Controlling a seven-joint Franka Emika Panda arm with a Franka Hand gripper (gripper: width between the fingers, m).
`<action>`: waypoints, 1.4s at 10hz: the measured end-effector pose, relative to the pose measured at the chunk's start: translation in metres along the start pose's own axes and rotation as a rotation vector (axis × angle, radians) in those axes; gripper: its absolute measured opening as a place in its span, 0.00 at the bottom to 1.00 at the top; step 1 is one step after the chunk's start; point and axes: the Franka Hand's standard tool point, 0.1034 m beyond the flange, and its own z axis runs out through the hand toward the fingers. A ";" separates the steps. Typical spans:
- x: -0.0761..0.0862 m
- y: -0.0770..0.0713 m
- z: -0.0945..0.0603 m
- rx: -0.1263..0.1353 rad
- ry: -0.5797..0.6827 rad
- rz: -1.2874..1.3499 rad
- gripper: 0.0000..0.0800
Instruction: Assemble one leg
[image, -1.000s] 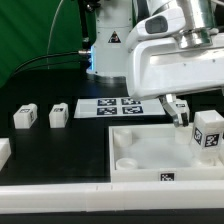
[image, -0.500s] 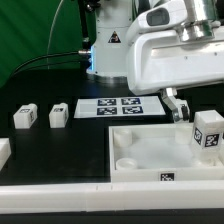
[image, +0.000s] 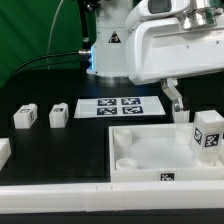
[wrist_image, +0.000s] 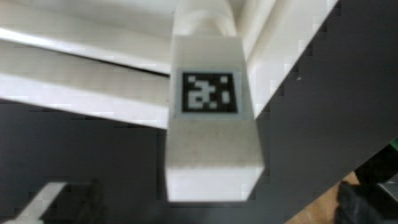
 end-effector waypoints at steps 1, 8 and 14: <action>-0.007 -0.004 0.003 0.027 -0.089 -0.001 0.81; 0.000 -0.002 -0.004 0.142 -0.559 0.033 0.81; -0.001 0.004 0.012 0.137 -0.566 0.068 0.81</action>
Offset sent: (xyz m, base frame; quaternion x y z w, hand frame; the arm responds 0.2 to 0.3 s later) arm 0.0106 -0.0221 0.0002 -0.0071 -0.2729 -0.0105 0.9620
